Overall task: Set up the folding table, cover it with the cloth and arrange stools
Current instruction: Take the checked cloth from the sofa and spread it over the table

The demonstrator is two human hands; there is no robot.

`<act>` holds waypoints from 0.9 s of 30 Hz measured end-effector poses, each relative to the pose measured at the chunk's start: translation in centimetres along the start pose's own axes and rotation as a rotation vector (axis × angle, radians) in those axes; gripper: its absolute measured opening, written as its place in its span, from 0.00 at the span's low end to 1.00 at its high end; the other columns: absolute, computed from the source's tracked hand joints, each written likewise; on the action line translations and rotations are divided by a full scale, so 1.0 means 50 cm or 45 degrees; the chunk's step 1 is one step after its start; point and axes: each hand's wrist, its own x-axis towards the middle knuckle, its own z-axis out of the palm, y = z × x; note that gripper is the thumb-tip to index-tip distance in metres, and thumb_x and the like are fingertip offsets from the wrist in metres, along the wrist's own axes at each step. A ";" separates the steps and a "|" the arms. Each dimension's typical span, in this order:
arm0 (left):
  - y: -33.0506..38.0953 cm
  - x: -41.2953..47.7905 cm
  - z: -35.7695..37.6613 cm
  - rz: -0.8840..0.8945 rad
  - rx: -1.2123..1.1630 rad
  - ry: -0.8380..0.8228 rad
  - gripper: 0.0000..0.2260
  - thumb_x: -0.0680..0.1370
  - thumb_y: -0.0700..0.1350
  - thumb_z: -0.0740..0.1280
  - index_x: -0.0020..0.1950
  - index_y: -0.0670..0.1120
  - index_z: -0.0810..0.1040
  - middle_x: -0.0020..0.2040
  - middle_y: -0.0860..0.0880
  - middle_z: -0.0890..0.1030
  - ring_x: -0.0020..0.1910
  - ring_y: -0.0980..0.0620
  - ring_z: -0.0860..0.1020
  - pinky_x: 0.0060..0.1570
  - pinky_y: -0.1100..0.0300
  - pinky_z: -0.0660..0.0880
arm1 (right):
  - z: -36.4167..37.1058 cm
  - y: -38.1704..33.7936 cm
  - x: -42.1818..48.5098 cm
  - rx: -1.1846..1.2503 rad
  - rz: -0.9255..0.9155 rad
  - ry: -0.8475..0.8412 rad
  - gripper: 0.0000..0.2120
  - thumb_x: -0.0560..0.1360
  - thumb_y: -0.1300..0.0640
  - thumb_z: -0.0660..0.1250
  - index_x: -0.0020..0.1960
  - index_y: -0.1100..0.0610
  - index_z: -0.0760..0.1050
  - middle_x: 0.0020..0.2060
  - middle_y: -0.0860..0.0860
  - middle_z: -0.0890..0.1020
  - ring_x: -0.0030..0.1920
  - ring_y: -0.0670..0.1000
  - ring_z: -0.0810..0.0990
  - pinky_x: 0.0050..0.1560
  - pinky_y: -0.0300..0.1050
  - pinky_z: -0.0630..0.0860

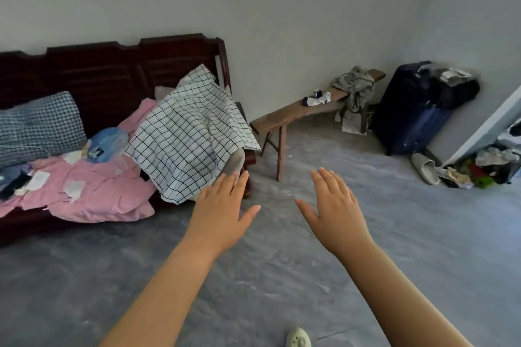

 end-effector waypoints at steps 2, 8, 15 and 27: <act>-0.008 0.061 0.009 -0.020 -0.014 -0.004 0.38 0.71 0.67 0.35 0.77 0.50 0.46 0.77 0.49 0.53 0.75 0.49 0.54 0.71 0.51 0.55 | 0.006 0.022 0.077 -0.003 -0.020 -0.029 0.34 0.78 0.38 0.50 0.77 0.56 0.50 0.76 0.52 0.53 0.76 0.51 0.49 0.74 0.45 0.47; -0.074 0.198 0.048 -0.083 -0.108 0.102 0.32 0.77 0.64 0.48 0.77 0.47 0.55 0.75 0.47 0.61 0.73 0.47 0.62 0.66 0.48 0.66 | 0.060 0.032 0.279 0.000 -0.066 -0.101 0.32 0.79 0.39 0.51 0.76 0.57 0.52 0.76 0.53 0.56 0.76 0.52 0.52 0.73 0.45 0.48; -0.224 0.424 0.114 -0.090 -0.113 0.053 0.31 0.77 0.62 0.50 0.75 0.46 0.58 0.73 0.45 0.65 0.71 0.44 0.66 0.64 0.45 0.68 | 0.161 -0.025 0.547 -0.005 -0.066 -0.181 0.32 0.79 0.40 0.52 0.76 0.57 0.53 0.75 0.53 0.57 0.76 0.52 0.52 0.73 0.46 0.49; -0.422 0.839 0.216 0.162 -0.104 -0.201 0.31 0.77 0.61 0.47 0.76 0.46 0.57 0.75 0.45 0.62 0.73 0.45 0.61 0.69 0.47 0.60 | 0.291 -0.056 0.928 0.120 0.214 -0.280 0.31 0.79 0.44 0.56 0.75 0.58 0.54 0.74 0.53 0.60 0.74 0.53 0.55 0.73 0.49 0.55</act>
